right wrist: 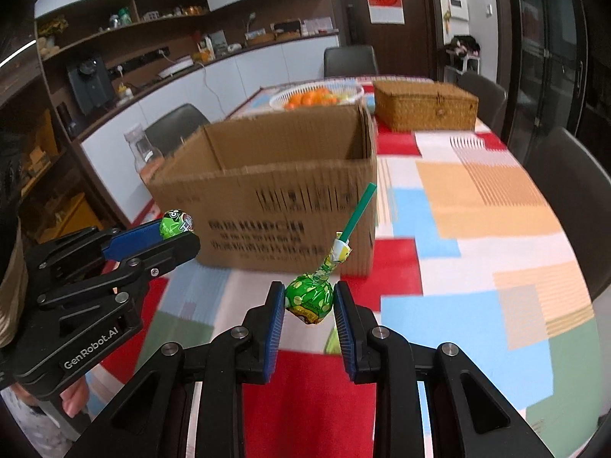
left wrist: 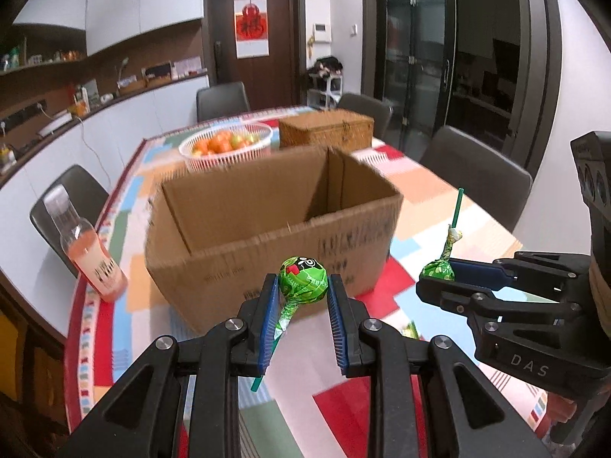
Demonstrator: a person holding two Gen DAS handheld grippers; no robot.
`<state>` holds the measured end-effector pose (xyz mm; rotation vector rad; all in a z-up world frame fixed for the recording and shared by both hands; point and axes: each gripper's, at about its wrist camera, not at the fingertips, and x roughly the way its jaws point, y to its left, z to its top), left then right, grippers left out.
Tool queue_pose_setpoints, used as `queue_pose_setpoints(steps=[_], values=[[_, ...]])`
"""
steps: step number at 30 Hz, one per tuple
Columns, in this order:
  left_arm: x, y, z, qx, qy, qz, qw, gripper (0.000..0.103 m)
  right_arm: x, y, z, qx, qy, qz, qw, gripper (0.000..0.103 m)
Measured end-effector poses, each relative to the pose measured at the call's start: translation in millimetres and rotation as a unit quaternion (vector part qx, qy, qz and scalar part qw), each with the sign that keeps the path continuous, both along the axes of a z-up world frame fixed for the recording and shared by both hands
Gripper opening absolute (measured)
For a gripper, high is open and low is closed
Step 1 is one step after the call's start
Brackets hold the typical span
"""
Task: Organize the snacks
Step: 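Carry both lollipops over the box and open both tools to drop them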
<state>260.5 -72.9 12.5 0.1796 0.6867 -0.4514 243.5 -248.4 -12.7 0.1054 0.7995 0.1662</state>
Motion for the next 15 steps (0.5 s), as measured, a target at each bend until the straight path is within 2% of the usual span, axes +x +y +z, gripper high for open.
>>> queue_pose_setpoints(steps=[8, 15], values=[[14, 4, 33, -0.010, -0.040, 0.017, 0.9990, 0.026, 21, 2, 29, -0.002, -0.042, 0.007, 0.999, 0.027], [41, 10, 47, -0.018, -0.038, 0.034, 0.9985, 0.026, 50, 3, 48, 0.000, -0.057, 0.011, 0.998, 0.027]])
